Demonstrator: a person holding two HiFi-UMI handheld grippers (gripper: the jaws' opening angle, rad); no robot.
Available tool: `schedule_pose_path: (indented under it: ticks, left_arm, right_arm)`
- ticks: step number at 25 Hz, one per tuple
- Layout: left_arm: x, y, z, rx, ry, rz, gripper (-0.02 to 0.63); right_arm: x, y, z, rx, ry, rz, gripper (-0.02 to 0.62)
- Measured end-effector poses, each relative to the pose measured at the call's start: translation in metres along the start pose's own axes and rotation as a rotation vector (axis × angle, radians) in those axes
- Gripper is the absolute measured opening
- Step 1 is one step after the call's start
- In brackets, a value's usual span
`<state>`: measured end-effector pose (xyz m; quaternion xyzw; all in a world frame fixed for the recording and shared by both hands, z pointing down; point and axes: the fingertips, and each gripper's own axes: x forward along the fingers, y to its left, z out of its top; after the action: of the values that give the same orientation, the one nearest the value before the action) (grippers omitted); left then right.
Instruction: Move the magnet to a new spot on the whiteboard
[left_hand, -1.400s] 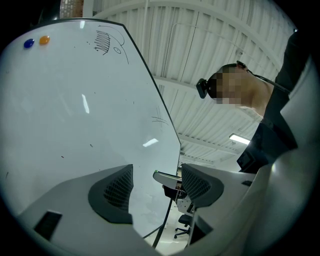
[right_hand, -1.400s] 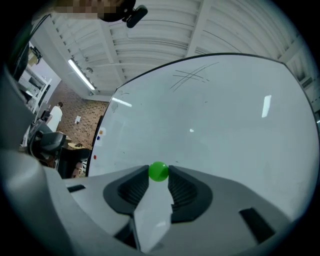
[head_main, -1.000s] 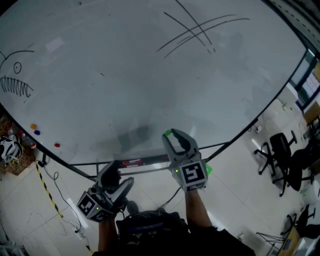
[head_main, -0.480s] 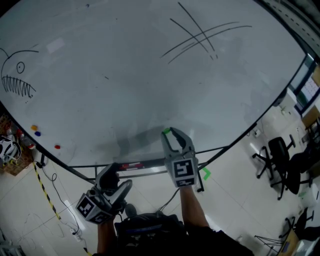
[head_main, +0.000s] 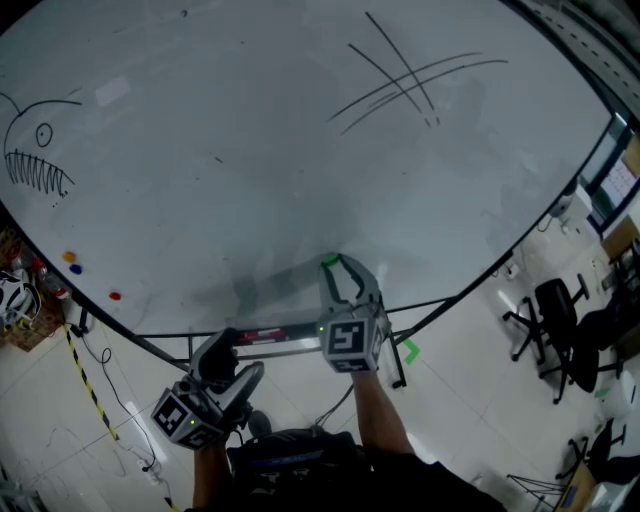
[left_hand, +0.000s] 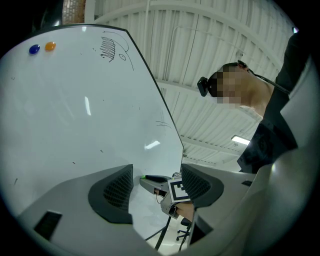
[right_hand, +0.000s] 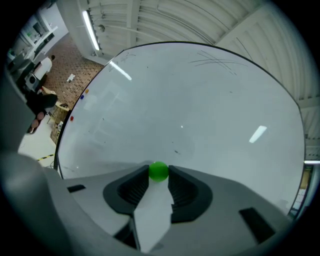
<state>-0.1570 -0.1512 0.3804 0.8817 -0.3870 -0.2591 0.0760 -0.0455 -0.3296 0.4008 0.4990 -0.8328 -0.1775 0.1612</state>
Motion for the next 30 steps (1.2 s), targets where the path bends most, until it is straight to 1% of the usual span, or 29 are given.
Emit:
schedule_pose_path:
  ticks: [6, 13, 21, 25, 28, 30]
  left_arm:
    - [-0.001, 0.001, 0.001, 0.001, 0.003, 0.002, 0.295]
    - [-0.002, 0.003, 0.001, 0.003, 0.006, 0.001, 0.295]
    - [-0.002, 0.001, 0.002, 0.006, 0.013, -0.002, 0.295]
    - [0.0, -0.003, 0.0, 0.008, 0.021, -0.011, 0.295]
    - [0.003, -0.008, -0.002, 0.009, 0.03, -0.02, 0.295]
    - [0.006, -0.011, -0.003, 0.008, 0.034, -0.024, 0.295]
  right_arm:
    - [0.006, -0.001, 0.0, -0.063, 0.02, -0.057, 0.15]
    - [0.007, -0.001, -0.002, -0.058, 0.009, -0.087, 0.152]
    - [0.003, -0.002, -0.001, -0.026, 0.006, -0.082, 0.163]
    - [0.0, -0.001, -0.001, 0.036, -0.023, -0.076, 0.162]
    - [-0.008, -0.005, -0.001, 0.038, -0.021, -0.061, 0.161]
    - [-0.011, -0.006, 0.0, 0.071, -0.038, -0.044, 0.161]
